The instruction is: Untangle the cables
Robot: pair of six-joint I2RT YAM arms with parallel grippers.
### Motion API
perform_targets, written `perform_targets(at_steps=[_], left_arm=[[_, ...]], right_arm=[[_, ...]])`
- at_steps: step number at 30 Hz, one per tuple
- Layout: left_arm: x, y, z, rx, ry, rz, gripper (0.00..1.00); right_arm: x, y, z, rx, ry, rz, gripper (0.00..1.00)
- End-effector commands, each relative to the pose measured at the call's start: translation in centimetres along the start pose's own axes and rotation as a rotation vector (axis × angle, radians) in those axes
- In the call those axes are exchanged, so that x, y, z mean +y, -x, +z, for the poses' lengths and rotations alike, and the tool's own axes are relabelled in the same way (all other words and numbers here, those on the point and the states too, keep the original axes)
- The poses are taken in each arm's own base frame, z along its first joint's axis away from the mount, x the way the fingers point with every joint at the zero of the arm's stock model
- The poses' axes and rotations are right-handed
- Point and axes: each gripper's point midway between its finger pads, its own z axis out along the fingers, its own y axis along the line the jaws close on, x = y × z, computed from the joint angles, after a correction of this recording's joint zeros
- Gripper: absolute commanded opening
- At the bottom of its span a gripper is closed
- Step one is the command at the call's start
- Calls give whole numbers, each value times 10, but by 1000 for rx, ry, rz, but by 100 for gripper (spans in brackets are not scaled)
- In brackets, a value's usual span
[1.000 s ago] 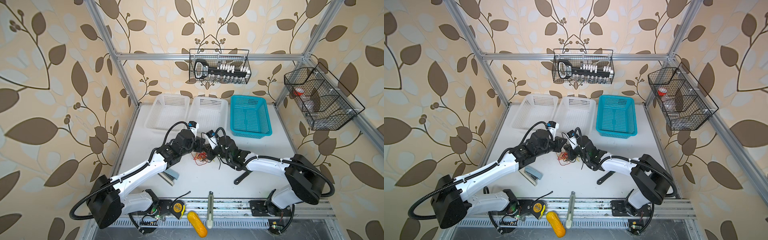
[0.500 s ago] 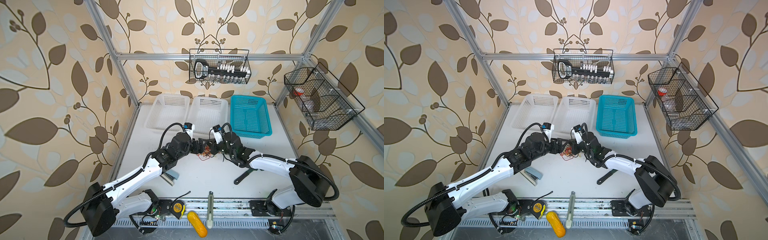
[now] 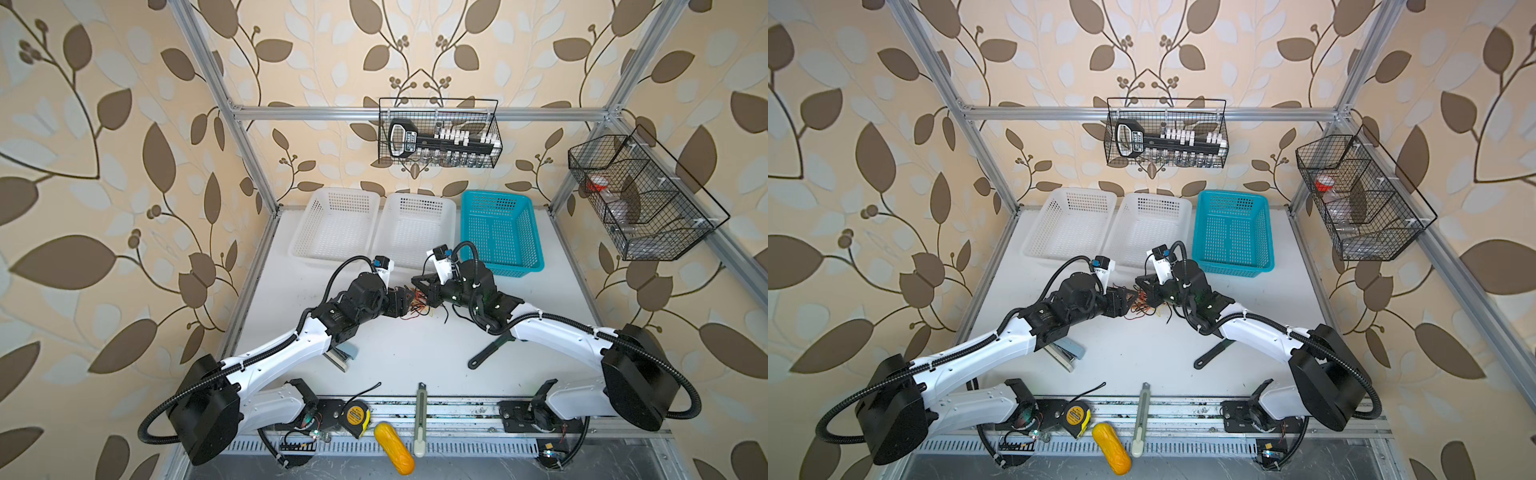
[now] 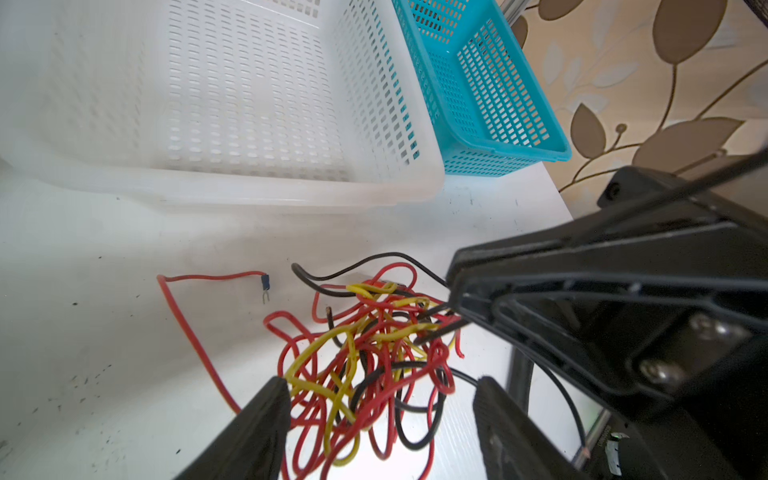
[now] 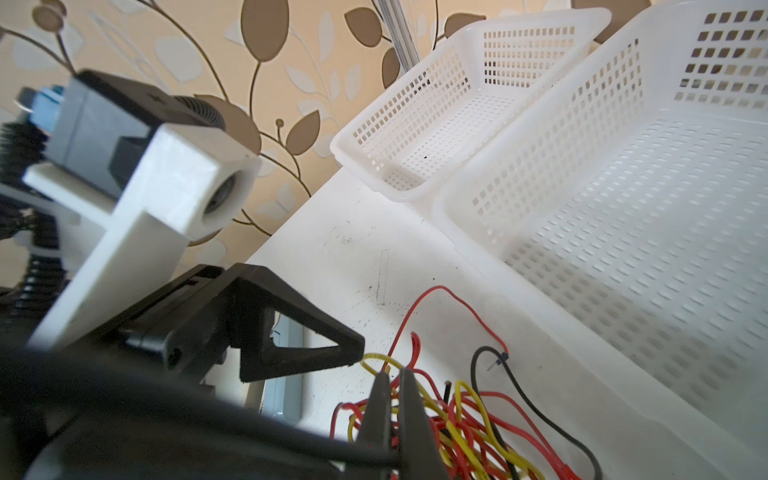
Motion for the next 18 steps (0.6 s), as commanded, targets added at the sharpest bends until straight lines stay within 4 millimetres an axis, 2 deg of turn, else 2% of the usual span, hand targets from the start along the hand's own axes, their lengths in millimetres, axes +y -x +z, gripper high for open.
perform_targets(at_steps=[1, 3, 4, 9, 11, 16, 18], left_arm=[[-14, 14, 6, -23, -58, 31, 52], [-12, 9, 13, 6, -50, 27, 36], [-10, 6, 15, 16, -44, 22, 33], [-9, -2, 21, 24, -55, -3, 33], [-9, -2, 21, 21, -59, -8, 39], [-14, 0, 18, 10, -87, 2, 46], [-16, 1, 17, 7, -96, 8, 62]], right_arm=[[24, 28, -8, -59, 73, -1, 0], [26, 32, -10, -65, 70, -3, 0], [27, 35, -12, -67, 63, -7, 0], [30, 46, -18, -78, 40, -37, 0], [32, 49, -20, -83, 41, -44, 0], [34, 53, -21, -88, 37, -51, 0], [34, 52, -20, -83, 29, -60, 0]])
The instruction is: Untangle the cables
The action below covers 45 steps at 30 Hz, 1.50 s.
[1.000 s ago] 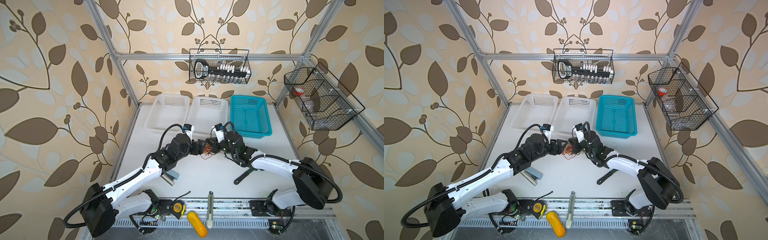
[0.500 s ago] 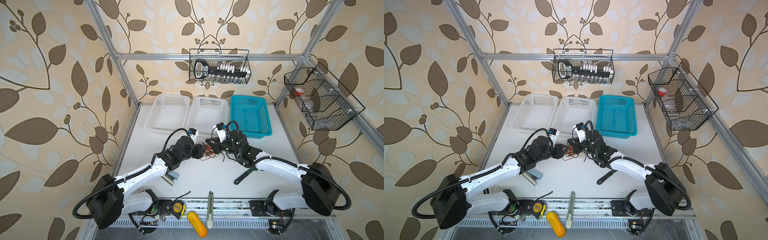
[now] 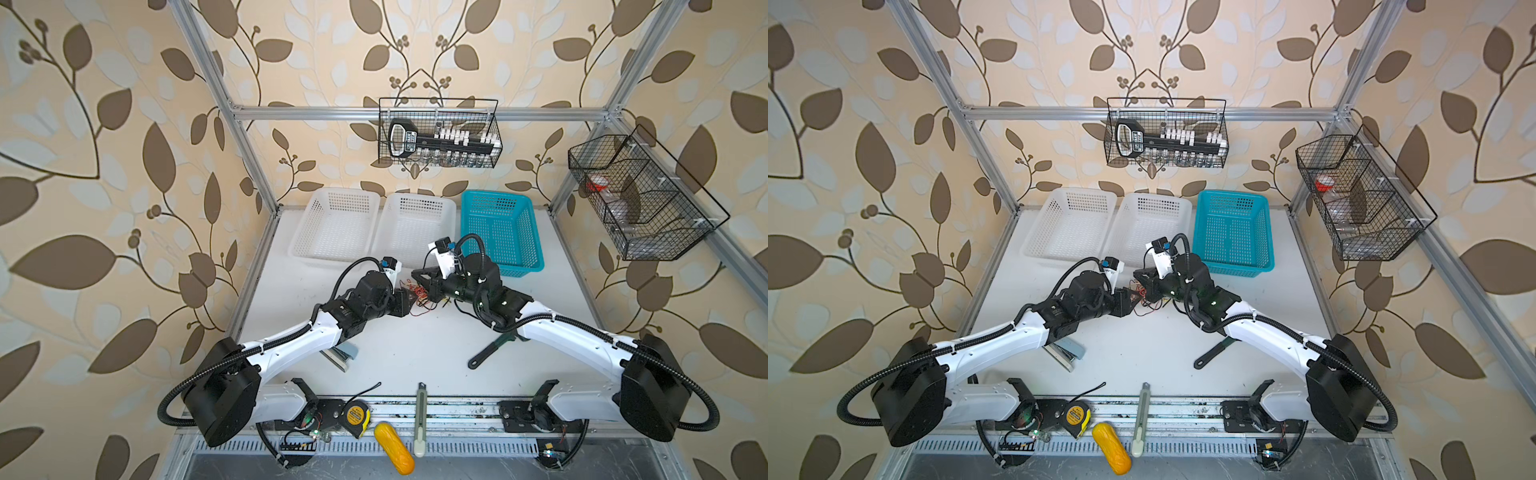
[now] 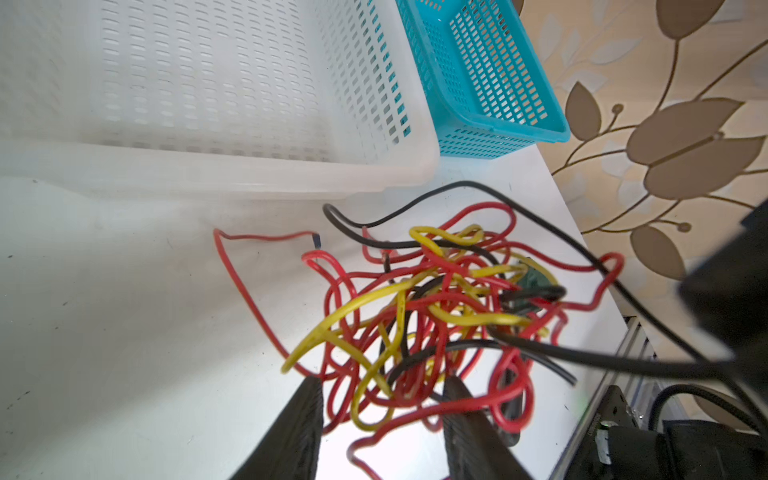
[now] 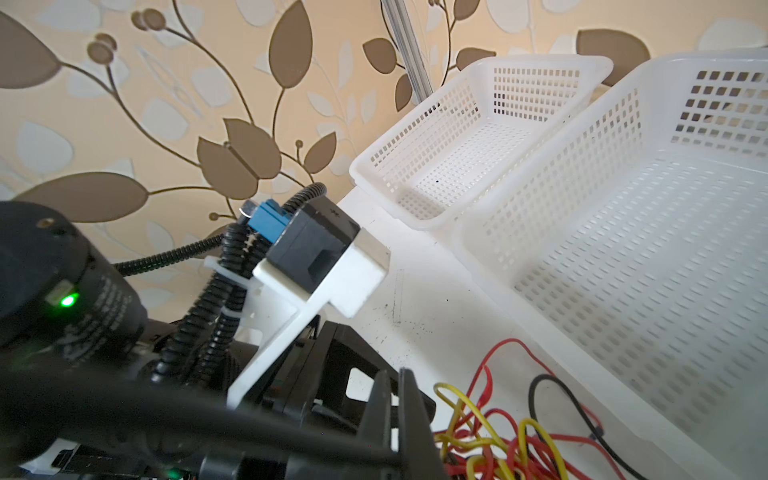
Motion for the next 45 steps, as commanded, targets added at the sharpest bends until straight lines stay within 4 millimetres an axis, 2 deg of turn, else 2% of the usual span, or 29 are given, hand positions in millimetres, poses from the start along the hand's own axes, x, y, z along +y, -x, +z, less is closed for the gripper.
perform_targets(at_steps=[1, 4, 8, 12, 14, 18, 20, 22, 28, 32, 36, 45], left_arm=[[-14, 11, -6, -43, -61, 21, 68], [-13, 13, -12, -67, -58, 41, 70], [-12, 13, -15, -74, -53, 58, 65], [-8, 10, -11, -74, -45, 50, 47], [-7, 9, -8, -75, -43, 45, 44], [-7, 11, -5, -82, -46, 43, 29], [-5, 12, -4, -88, -36, 38, 17], [0, 11, -4, -93, -17, 33, 0], [21, 0, -4, -87, 75, 15, 0], [43, -15, -7, -54, 167, 1, 0], [67, -31, -11, -19, 274, -16, 0], [89, -35, -16, -19, 397, -53, 0]], right_arm=[[12, 21, -5, -48, 10, -41, 0], [11, 16, -4, -33, 4, -44, 0], [18, 17, -4, -34, 25, -44, 0], [25, 23, -6, -45, 45, -40, 0], [29, 26, -7, -50, 57, -40, 0], [33, 33, -11, -60, 66, -35, 0], [35, 37, -13, -68, 66, -39, 0], [36, 41, -16, -75, 60, -39, 0], [31, 57, -30, -114, -1, -31, 0], [8, 70, -52, -158, -111, -15, 0], [-31, 83, -88, -220, -279, 20, 0], [-91, 91, -155, -291, -520, 66, 0]])
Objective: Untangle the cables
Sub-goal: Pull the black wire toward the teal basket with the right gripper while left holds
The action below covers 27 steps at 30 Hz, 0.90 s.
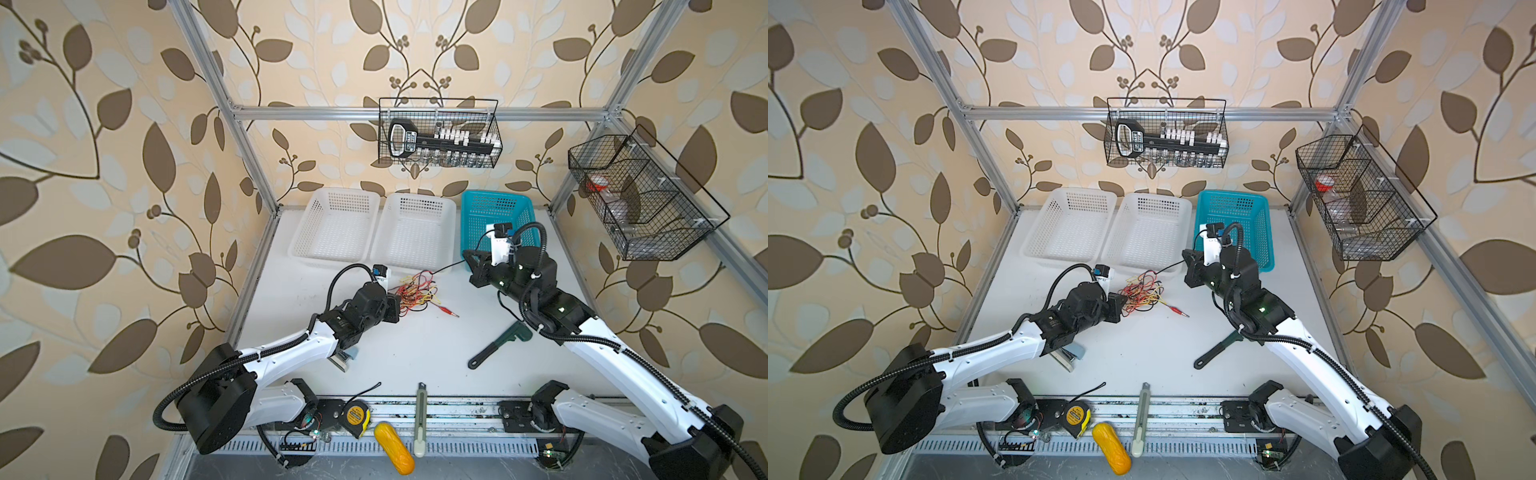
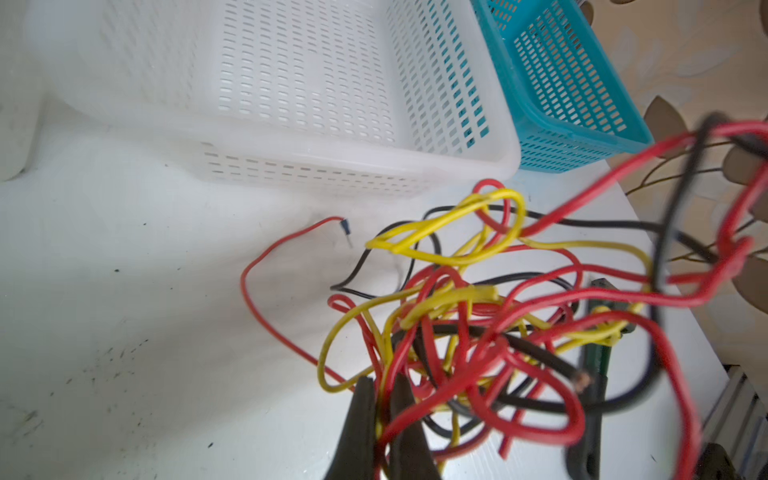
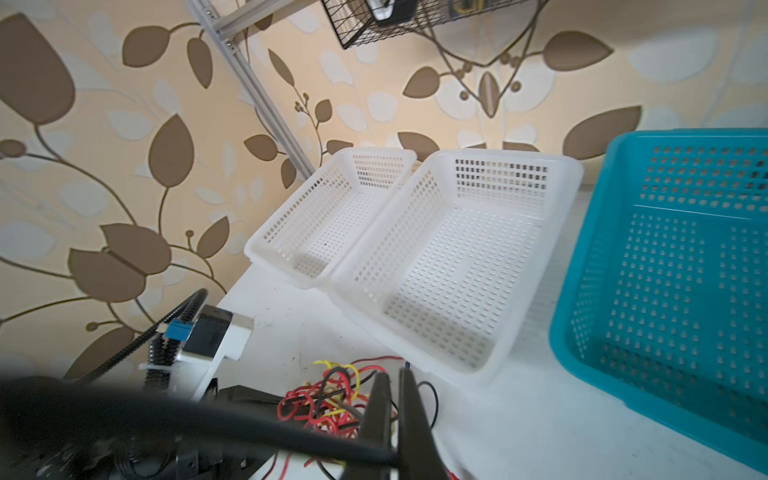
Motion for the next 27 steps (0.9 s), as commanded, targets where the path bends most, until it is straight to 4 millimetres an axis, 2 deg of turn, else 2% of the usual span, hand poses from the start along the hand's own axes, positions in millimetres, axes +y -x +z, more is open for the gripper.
perform_targets(at_steps=[1, 6, 11, 14, 20, 27], left_arm=[[47, -19, -2, 52, 219, -33, 0], [51, -19, -2, 50, 243, -42, 0], [55, -18, -4, 49, 264, -39, 0], [61, -18, -6, 52, 306, -35, 0], [70, -21, -6, 70, 345, -36, 0], [75, -25, 0, 108, 385, -25, 0]], right_arm=[[-33, 27, -20, -104, -124, 23, 0], [-64, 31, -31, -111, -218, 43, 0], [-77, 33, -35, -107, -275, 33, 0], [-93, 36, -42, -113, -330, 52, 0], [-124, 52, -67, -156, -414, 97, 0], [-142, 74, -88, -203, -485, 106, 0]])
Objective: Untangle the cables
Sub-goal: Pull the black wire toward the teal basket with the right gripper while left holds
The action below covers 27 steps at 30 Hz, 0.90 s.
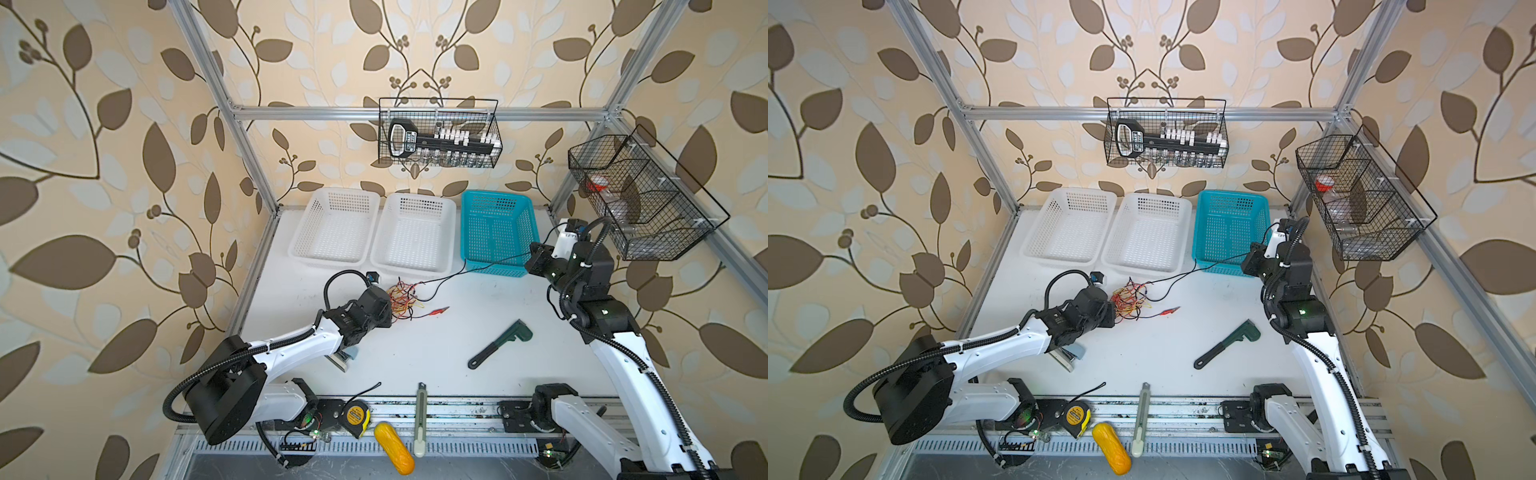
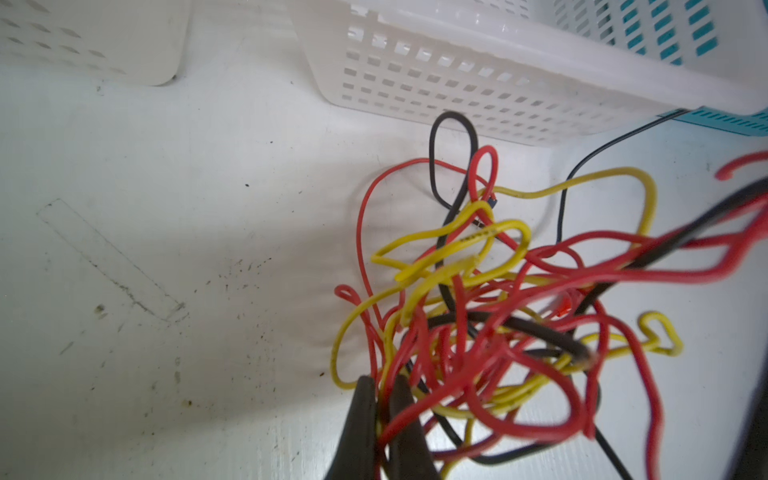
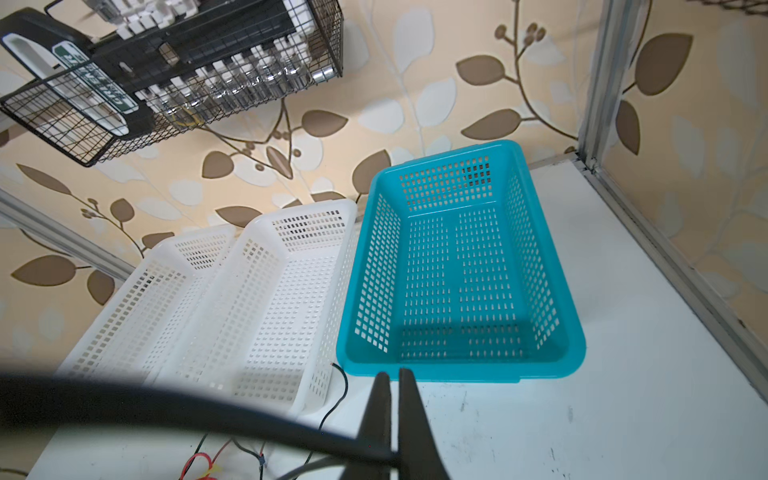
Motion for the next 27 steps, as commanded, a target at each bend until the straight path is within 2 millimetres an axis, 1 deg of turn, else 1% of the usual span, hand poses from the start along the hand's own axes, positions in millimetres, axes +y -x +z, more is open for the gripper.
perform_targets(at_steps=[1, 7, 10, 12, 15, 18, 21, 24, 25, 27], left_arm=[[24, 4, 2, 8, 131, -17, 0], [30, 2, 4, 21, 164, -7, 0], [28, 4, 4, 16, 148, -14, 0], [27, 5, 4, 14, 146, -12, 0], [25, 6, 6, 21, 143, -9, 0], [21, 6, 8, 25, 127, -9, 0], [16, 7, 11, 23, 104, -10, 0], [12, 8, 12, 20, 82, -13, 0], [13, 8, 13, 22, 89, -12, 0], [17, 5, 14, 34, 116, -6, 0]], right_arm=[[-5, 40, -19, -110, -33, -2, 0], [-15, 62, -27, -153, -88, -20, 0], [-3, 68, -27, -158, -23, -26, 0], [0, 69, -25, -152, -10, -29, 0], [6, 74, -30, -172, 17, -35, 0], [26, 80, -34, -181, 127, -37, 0], [53, 84, -39, -185, 273, -29, 0], [78, 92, -50, -214, 404, -34, 0], [83, 97, -55, -233, 420, -37, 0], [83, 106, -60, -257, 401, -37, 0]])
